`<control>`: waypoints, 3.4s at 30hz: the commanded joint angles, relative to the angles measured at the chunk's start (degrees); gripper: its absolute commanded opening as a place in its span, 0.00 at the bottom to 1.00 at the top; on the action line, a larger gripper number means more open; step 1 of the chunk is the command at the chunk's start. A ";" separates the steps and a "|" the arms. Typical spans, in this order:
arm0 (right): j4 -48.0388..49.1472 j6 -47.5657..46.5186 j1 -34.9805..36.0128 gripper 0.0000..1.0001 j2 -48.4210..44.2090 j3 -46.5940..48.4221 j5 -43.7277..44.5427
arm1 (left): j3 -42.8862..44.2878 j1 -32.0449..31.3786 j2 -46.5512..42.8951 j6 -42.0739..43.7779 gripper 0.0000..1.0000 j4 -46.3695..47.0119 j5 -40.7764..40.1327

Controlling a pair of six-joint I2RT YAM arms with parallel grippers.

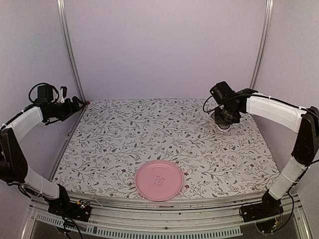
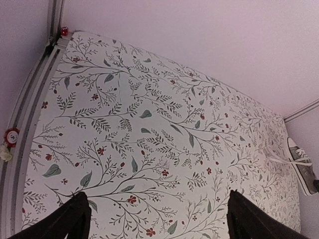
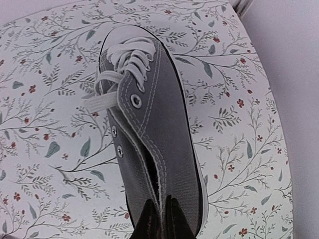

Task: Tie the shoes

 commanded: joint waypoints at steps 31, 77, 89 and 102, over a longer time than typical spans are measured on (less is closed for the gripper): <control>17.05 24.07 16.99 0.02 10.13 -0.95 5.10 | -0.85 0.62 0.18 -0.26 0.94 0.70 0.66; 15.00 -16.27 7.94 0.65 35.68 30.34 -23.28 | -3.43 0.52 -3.41 -0.04 0.95 5.13 -2.41; 18.02 -24.35 6.13 0.48 46.70 38.20 -28.94 | -3.14 0.53 -3.55 0.87 0.94 4.33 -4.02; 17.15 -31.76 5.82 0.38 51.60 41.34 -29.36 | -3.14 0.53 -3.75 1.06 0.94 4.39 -4.20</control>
